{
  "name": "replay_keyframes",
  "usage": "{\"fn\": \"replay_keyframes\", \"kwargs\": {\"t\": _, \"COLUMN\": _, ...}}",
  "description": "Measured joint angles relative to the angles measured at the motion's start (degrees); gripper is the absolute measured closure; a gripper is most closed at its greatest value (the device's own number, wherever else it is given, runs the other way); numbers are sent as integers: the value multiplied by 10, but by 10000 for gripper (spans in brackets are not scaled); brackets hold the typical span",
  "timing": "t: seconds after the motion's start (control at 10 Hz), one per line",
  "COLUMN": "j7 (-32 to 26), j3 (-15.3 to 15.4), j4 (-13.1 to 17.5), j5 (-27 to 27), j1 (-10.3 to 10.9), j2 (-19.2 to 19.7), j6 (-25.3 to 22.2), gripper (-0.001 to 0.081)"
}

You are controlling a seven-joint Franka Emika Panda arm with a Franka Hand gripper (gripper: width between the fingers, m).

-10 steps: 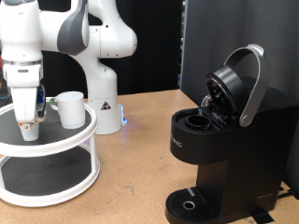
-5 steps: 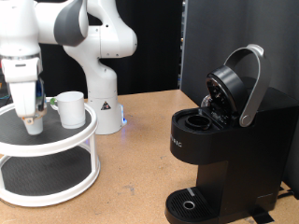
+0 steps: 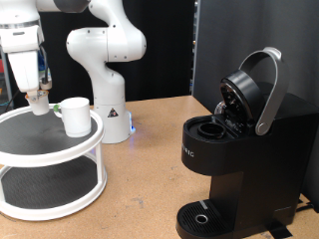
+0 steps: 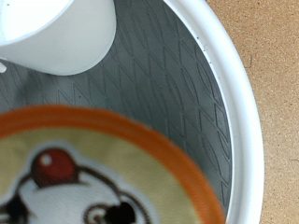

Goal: Make a cup of coffee with the keurig machine

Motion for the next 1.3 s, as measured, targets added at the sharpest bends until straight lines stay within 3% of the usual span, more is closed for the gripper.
{"fn": "replay_keyframes", "kwargs": {"t": 0.2, "j7": 0, "j3": -1, "j4": -4, "j5": 12, "j1": 0, "j2": 1, "j6": 3, "gripper": 341}}
{"fn": "replay_keyframes", "kwargs": {"t": 0.4, "j7": 10, "j3": 1, "j4": -7, "j5": 70, "j1": 12, "j2": 0, "j6": 3, "gripper": 341}}
{"fn": "replay_keyframes", "kwargs": {"t": 0.8, "j7": 105, "j3": 44, "j4": -1, "j5": 177, "j1": 53, "j2": -6, "j6": 23, "gripper": 341}}
{"fn": "replay_keyframes", "kwargs": {"t": 1.0, "j7": 154, "j3": 68, "j4": 8, "j5": 187, "j1": 61, "j2": -4, "j6": 23, "gripper": 370}}
{"fn": "replay_keyframes", "kwargs": {"t": 1.1, "j7": 153, "j3": 67, "j4": 7, "j5": 187, "j1": 61, "j2": -3, "j6": 23, "gripper": 370}}
{"fn": "replay_keyframes", "kwargs": {"t": 1.3, "j7": 159, "j3": 68, "j4": 4, "j5": 275, "j1": 81, "j2": -3, "j6": 45, "gripper": 370}}
